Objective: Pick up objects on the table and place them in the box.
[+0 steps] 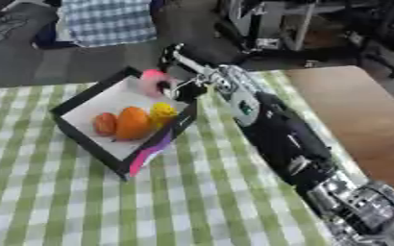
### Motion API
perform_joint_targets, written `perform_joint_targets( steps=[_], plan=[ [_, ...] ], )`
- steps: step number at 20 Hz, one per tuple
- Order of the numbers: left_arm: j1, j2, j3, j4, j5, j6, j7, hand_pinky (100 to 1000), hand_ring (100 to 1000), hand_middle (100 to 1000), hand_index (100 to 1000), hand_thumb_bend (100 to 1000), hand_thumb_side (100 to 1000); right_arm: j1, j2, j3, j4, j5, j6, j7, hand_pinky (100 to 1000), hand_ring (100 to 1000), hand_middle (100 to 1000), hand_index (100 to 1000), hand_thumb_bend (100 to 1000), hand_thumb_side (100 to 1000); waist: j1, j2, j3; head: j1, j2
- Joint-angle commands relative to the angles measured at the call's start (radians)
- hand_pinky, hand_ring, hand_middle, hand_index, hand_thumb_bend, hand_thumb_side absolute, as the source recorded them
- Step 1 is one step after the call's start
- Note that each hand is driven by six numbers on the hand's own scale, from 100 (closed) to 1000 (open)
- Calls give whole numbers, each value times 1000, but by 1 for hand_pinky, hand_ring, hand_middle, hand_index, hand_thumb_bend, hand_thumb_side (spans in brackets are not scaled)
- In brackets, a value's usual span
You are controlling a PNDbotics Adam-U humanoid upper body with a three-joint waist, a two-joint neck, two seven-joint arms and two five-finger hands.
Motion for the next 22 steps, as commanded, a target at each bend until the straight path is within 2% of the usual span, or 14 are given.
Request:
perform_joint_targets(
  steps=[1, 2, 4, 5, 6, 7, 8, 9, 11, 15, 16, 17, 19, 22],
  plan=[
    [-18, 4, -7, -24, 9, -2, -11, 778, 566, 620, 837, 272, 780, -33, 35, -36, 43, 93, 34, -79, 908, 751, 679, 423, 100, 172, 12, 5, 9, -21, -19],
    [-20, 2, -8, -24, 10, -3, -13, 778, 566, 621, 837, 272, 780, -32, 45, -38, 49, 117, 45, -106, 908, 752, 682, 430, 100, 184, 11, 6, 14, -25, -21],
    [-22, -1, -11, -23, 10, -3, -16, 778, 565, 621, 837, 272, 780, -32, 58, -36, 54, 166, 67, -155, 907, 763, 704, 546, 100, 231, 10, 7, 20, -30, -24],
    [-24, -3, -12, -23, 11, -4, -17, 778, 565, 621, 837, 272, 780, -30, 63, -38, 54, 188, 83, -184, 907, 766, 714, 619, 100, 315, 10, 8, 23, -31, -25],
    [-25, -4, -12, -24, 11, -4, -17, 778, 565, 621, 837, 272, 780, -28, 67, -40, 54, 203, 101, -215, 908, 768, 719, 660, 137, 364, 10, 8, 25, -32, -27],
    [-25, -4, -12, -24, 12, -4, -17, 778, 565, 621, 837, 271, 780, -25, 70, -41, 55, 213, 116, -243, 911, 775, 736, 745, 262, 493, 10, 8, 25, -32, -28],
    [-24, -4, -11, -24, 12, -4, -17, 778, 565, 620, 837, 271, 780, -23, 71, -39, 55, 220, 127, -267, 912, 779, 745, 794, 331, 563, 10, 8, 25, -31, -29],
    [-24, -4, -10, -24, 12, -4, -16, 778, 565, 620, 837, 271, 780, -20, 71, -36, 57, 223, 134, -282, 916, 785, 755, 844, 361, 620, 10, 7, 24, -31, -29],
    [-22, -4, -8, -23, 12, -4, -14, 778, 565, 620, 837, 271, 780, -15, 69, -26, 58, 224, 132, -287, 921, 793, 765, 894, 389, 657, 9, 5, 20, -28, -30],
    [-14, -3, -6, -21, 11, -3, -12, 779, 565, 620, 837, 269, 781, 0, 46, -3, 16, 195, 102, -272, 922, 793, 768, 917, 366, 631, 9, -2, 4, -11, -23],
    [-11, -3, -4, -20, 11, -3, -10, 779, 565, 620, 837, 269, 781, 5, 33, 7, -6, 176, 88, -265, 921, 793, 768, 910, 334, 611, 8, -4, -3, -3, -19],
    [-8, -2, -3, -19, 11, -3, -9, 779, 565, 620, 837, 268, 782, 12, 16, 18, -34, 149, 74, -256, 921, 790, 767, 887, 217, 582, 7, -8, -11, 7, -15],
    [-3, -3, 2, -17, 10, -3, -4, 779, 564, 620, 837, 268, 781, 39, -29, 41, -111, 60, 50, -229, 919, 785, 763, 871, 141, 520, 5, -15, -28, 30, -8],
    [2, -1, 11, -16, 9, -3, 5, 779, 565, 620, 837, 268, 781, 115, -137, 72, -286, -126, 39, -181, 923, 780, 757, 861, 100, 500, 3, -24, -51, 67, 3]
  ],
)
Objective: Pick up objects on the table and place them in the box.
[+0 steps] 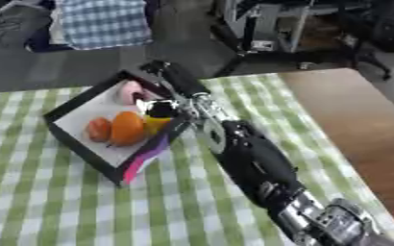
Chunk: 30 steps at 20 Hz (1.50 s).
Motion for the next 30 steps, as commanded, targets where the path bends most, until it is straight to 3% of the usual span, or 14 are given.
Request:
perform_joint_targets(
  steps=[1, 6, 11, 15, 22, 25, 30],
  plan=[
    [-1, 17, 16, -12, 0, -2, 13, 779, 565, 620, 837, 268, 780, 43, -128, 23, -199, -189, 3, 43, 925, 778, 755, 860, 100, 497, 2, -29, -11, 37, 12],
    [2, 20, 27, -12, 1, -2, 29, 778, 566, 621, 837, 267, 778, 242, -255, -17, -500, -475, 98, 32, 919, 758, 734, 854, 100, 516, -5, -39, -49, 101, 36],
    [3, 17, 30, -10, 3, -2, 41, 778, 568, 624, 837, 266, 776, 440, -256, -97, -689, -647, 159, -35, 910, 745, 724, 855, 100, 555, -2, -44, -71, 173, 66],
    [8, 9, 31, -7, 5, -3, 50, 777, 572, 630, 836, 265, 775, 571, -215, -140, -767, -727, 142, -64, 903, 753, 732, 863, 100, 599, 4, -50, -87, 249, 103],
    [18, -5, 34, -5, 10, -4, 72, 776, 575, 634, 835, 257, 773, 753, -115, -175, -813, -848, 105, -85, 893, 728, 715, 856, 100, 662, 14, -51, -117, 410, 109],
    [23, -7, 33, -4, 10, -4, 80, 775, 576, 635, 835, 254, 773, 805, -94, -176, -814, -885, 93, -88, 892, 724, 711, 855, 100, 674, 16, -51, -129, 429, 109],
    [30, -14, 30, -3, 14, -5, 92, 775, 576, 636, 835, 244, 773, 868, -70, -181, -816, -927, 74, -90, 890, 720, 707, 853, 100, 688, 16, -50, -141, 416, 109]
  ],
)
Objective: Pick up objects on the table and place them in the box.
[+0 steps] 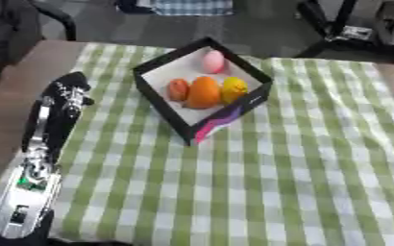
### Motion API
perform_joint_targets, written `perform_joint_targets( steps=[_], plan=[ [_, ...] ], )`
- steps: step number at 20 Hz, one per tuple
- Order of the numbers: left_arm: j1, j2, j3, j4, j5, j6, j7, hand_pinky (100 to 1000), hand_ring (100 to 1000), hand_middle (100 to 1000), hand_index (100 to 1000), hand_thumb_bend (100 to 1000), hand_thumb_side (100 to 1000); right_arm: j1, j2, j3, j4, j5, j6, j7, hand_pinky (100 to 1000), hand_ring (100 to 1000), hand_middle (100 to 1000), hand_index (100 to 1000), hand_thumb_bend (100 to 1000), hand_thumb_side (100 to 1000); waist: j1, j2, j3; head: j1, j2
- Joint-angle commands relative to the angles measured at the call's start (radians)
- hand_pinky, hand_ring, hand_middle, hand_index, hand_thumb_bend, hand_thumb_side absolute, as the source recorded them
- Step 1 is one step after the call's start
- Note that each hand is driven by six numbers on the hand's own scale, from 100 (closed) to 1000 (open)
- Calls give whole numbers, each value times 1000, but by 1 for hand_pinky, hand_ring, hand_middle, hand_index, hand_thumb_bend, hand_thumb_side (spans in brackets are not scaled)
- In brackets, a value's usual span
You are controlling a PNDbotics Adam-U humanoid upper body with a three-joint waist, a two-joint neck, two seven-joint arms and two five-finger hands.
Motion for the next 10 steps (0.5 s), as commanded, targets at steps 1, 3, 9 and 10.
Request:
perform_joint_targets(
  steps=[1, 3, 9, 10],
  plan=[
    [-4, 4, 3, -11, 4, -3, 9, 774, 576, 636, 834, 243, 773, 15, 2, -11, -22, -27, -13, -3, 890, 719, 705, 852, 100, 691, 13, -29, -2, -10, 7],
    [-3, 2, 4, -12, 6, -5, 16, 774, 576, 636, 834, 238, 773, 24, 6, -10, -21, -35, -14, -4, 889, 717, 703, 851, 100, 692, 15, -28, -4, -14, 7],
    [-3, 4, 3, -15, 13, -9, 26, 774, 576, 635, 833, 227, 774, 37, 12, -11, -19, -41, -14, -7, 888, 713, 698, 845, 100, 697, 17, -28, -8, -52, 7],
    [-3, 3, 2, -15, 14, -10, 25, 775, 576, 635, 834, 227, 775, 39, 12, -11, -18, -41, -14, -8, 888, 712, 697, 844, 100, 699, 17, -28, -7, -60, 7]
  ],
)
